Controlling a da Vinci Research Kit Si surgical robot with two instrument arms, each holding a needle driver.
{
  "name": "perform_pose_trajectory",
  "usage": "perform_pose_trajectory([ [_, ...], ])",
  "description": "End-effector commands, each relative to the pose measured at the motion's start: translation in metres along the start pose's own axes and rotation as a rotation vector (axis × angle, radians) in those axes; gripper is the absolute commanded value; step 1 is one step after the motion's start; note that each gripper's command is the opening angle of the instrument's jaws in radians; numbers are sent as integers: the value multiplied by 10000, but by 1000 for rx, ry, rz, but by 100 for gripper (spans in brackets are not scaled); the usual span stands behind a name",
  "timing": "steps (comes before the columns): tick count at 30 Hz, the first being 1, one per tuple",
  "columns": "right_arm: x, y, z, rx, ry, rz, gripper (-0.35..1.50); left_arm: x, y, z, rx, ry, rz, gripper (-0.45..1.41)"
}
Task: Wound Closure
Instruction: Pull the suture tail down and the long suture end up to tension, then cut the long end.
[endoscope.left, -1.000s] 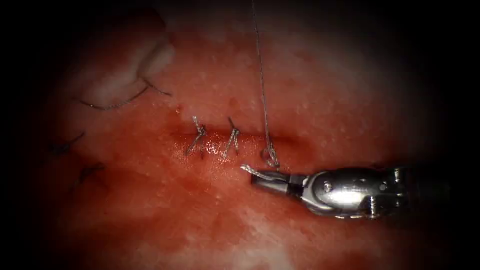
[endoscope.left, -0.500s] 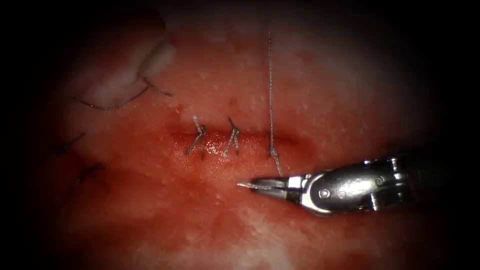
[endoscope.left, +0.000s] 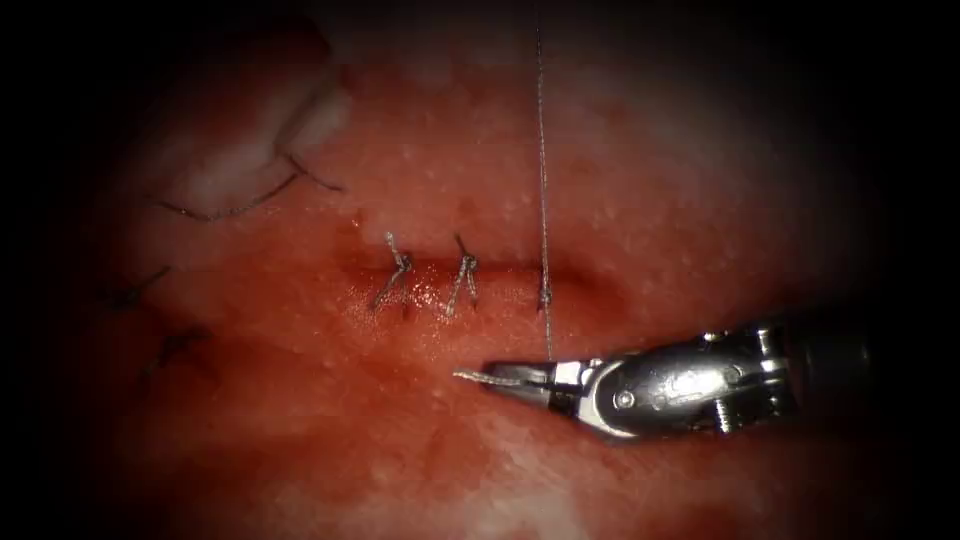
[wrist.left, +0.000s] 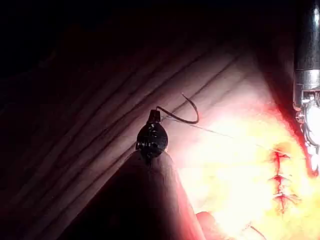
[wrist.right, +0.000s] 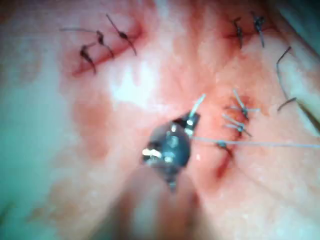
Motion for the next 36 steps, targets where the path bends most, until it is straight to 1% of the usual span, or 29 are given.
perform_pose_trajectory([
  [1,-4,-10,7,5,2,-2,-35,0,-6,7,6,-1,2,-45],
  [7,-5,-11,9,5,-1,-3,-35,0,-6,7,15,-10,4,-45],
  [13,-4,-17,12,20,-3,-7,-35,-1,-10,10,27,-14,8,-45],
  [17,6,-6,11,9,-5,7,-35,-2,2,13,12,-2,10,-45],
  [18,15,2,6,-7,-6,72,-35,-1,15,11,-1,8,10,-45],
  [19,20,6,3,-14,-1,113,-1,0,22,9,-7,12,10,-45],
  [20,26,11,-2,-26,9,168,52,1,32,6,-20,21,11,-45],
  [21,31,14,-6,-35,17,197,84,2,42,4,-29,27,12,-45],
  [22,35,17,-10,-48,23,208,106,4,51,1,-39,35,12,-45],
  [23,43,23,-21,-52,29,254,124,9,74,-7,-62,50,13,-45],
  [26,53,30,-39,-49,28,331,133,20,100,-20,-80,59,9,-45],
  [29,58,33,-58,-35,30,385,133,34,115,-34,-92,70,-4,-45],
  [31,60,36,-67,-33,29,418,130,44,123,-42,-96,78,-13,-45],
  [33,61,43,-74,-47,22,447,130,56,132,-49,-93,92,-18,-45],
  [34,60,52,-78,-71,19,495,126,67,146,-55,-96,96,-19,-45],
  [36,57,62,-78,-82,20,543,126,76,159,-59,-99,98,-16,-45],
])
